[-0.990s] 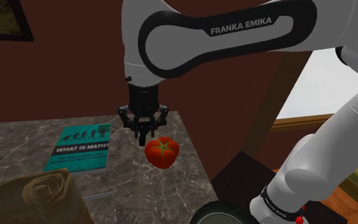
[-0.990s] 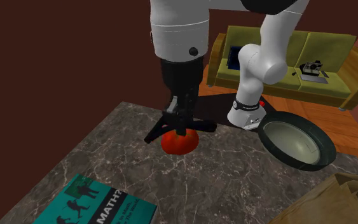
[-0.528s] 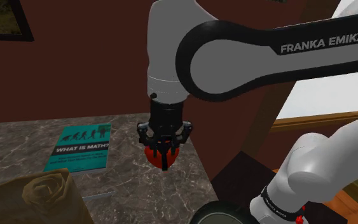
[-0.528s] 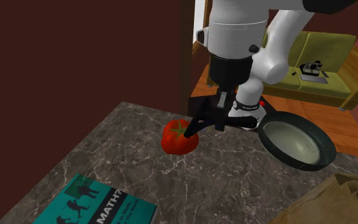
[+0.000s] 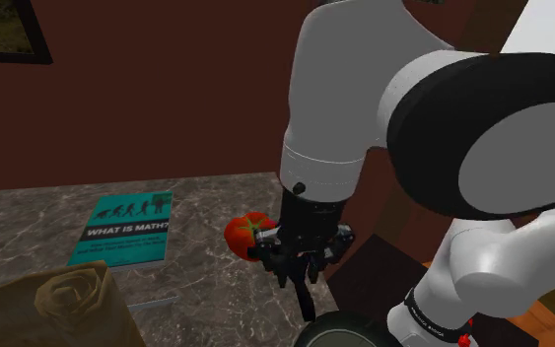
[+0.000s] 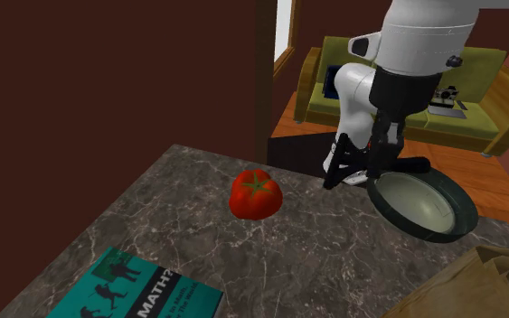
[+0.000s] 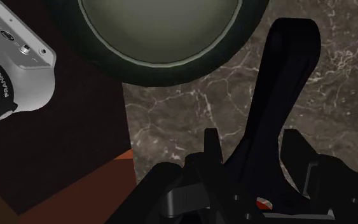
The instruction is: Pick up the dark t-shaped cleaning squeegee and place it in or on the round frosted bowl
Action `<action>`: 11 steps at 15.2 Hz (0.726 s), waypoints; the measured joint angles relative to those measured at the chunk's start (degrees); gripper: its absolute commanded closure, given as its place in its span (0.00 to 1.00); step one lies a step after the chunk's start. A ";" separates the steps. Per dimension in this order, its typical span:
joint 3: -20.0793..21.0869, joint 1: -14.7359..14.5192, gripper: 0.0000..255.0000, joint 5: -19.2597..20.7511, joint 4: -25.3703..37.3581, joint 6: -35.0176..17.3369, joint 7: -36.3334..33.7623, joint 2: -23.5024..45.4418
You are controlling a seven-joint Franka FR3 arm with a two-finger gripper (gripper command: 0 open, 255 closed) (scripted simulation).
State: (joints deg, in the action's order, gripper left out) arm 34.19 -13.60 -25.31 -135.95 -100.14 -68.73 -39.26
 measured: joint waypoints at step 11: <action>2.54 -10.86 1.00 -8.27 -7.06 7.01 -9.04 -15.94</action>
State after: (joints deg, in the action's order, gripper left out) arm 36.73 -24.46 -33.59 -143.01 -93.13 -77.77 -55.19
